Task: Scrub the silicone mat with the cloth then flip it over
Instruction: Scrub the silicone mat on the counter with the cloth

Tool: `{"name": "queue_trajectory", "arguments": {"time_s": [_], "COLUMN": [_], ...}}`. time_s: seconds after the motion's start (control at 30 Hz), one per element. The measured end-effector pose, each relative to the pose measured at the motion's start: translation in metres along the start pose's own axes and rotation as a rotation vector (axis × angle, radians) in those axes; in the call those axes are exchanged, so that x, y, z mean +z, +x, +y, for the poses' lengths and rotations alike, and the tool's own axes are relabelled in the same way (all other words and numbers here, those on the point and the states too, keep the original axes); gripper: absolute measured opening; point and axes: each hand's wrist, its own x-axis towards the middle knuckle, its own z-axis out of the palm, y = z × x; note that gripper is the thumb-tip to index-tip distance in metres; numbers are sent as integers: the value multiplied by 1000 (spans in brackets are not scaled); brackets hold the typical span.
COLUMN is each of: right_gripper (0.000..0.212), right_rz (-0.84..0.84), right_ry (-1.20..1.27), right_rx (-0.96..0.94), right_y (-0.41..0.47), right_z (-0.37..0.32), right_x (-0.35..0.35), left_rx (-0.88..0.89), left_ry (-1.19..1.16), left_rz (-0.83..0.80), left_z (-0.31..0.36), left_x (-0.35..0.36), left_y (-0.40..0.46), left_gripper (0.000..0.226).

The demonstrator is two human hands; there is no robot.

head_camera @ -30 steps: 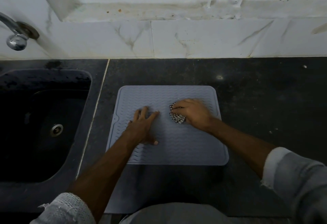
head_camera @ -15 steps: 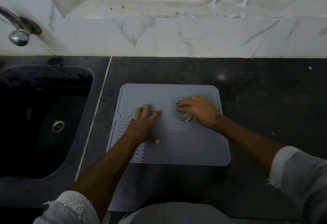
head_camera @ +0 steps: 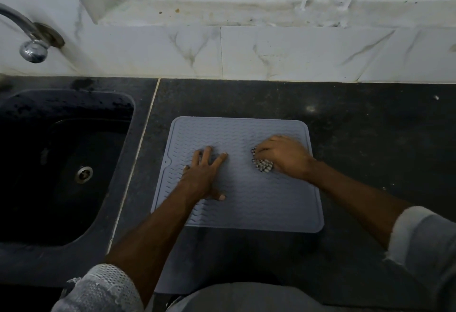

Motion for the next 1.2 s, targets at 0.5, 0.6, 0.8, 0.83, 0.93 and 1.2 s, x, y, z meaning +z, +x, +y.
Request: {"name": "queue_trajectory", "arguments": {"time_s": [0.5, 0.6, 0.8, 0.83, 0.93, 1.2], "right_gripper": [37, 38, 40, 41, 39, 41], "right_rz": [-7, -3, 2, 6, -33, 29], "right_ry": [26, 42, 74, 74, 64, 99], "right_rx": [8, 2, -62, -63, -16, 74], "right_y": [1, 28, 15, 6, -9, 43], "right_z": [-3, -24, -25, -16, 4, -36], "right_x": [7, 11, 14, 12, 7, 17], "left_rx": [-3, -9, -1, 3, -8, -32], "left_ry": [5, 0, -12, -16, -15, -9], "left_rz": [-13, -22, -2, -1, -6, -4], "left_z": [2, 3, 0, -1, -1, 0], "left_x": [-3, -3, 1, 2, 2, 3], "left_y": [-1, 1, 2, 2, 3, 6], "left_gripper": [121, 122, 123, 122, 123, 125]}}
